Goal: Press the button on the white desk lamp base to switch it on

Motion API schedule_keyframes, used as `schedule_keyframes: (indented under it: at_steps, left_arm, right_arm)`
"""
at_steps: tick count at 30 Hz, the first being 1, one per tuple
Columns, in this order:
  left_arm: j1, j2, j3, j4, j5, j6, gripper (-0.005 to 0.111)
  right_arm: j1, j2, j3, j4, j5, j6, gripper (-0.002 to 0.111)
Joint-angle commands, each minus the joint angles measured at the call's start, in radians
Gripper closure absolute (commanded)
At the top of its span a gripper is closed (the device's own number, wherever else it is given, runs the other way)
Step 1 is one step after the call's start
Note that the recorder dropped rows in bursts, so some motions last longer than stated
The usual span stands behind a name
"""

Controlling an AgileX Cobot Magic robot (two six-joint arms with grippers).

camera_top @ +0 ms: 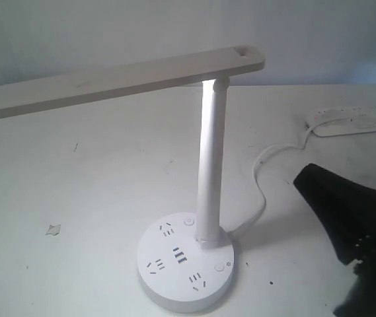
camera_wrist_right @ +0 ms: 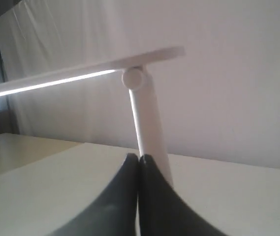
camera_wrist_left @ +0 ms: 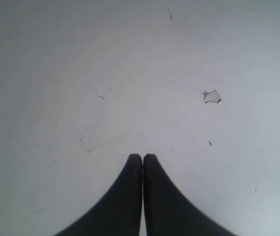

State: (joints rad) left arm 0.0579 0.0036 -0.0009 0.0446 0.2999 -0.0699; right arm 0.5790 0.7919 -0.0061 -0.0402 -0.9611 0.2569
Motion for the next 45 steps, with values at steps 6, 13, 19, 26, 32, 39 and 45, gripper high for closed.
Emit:
schedule_keyframes:
  at_steps: [6,13,19,26,32,39,45]
  left_arm:
    - [0.000,-0.004,0.001,-0.002,0.007,-0.001,0.107]
    - [0.000,-0.004,0.001,-0.002,0.007,-0.001,0.107]
    - [0.000,-0.004,0.001,-0.003,0.003,-0.001,0.107]
    - [0.000,-0.004,0.001,-0.003,0.003,-0.001,0.107]
    - [0.000,-0.004,0.001,-0.003,0.005,-0.001,0.107]
    - [0.000,-0.004,0.001,-0.003,0.005,-0.001,0.107]
    - [0.000,-0.004,0.001,-0.003,0.005,-0.001,0.107]
  right_arm:
    - [-0.001,-0.441,0.006,0.017,0.263,-0.102,0.108]
    - [-0.001,-0.792,0.006,0.137,0.562,-0.250,0.108]
    - [-0.004,-0.792,0.006,0.180,0.675,-0.299,0.108]
    - [-0.004,-0.791,0.006,0.178,1.026,-0.300,0.108]
    - [-0.004,-0.791,0.006,0.178,1.090,-0.299,0.108]
    - [-0.004,-0.791,0.006,0.166,1.078,-0.233,0.108]
    - [-0.004,-0.791,0.006,0.104,1.089,-0.320,0.108]
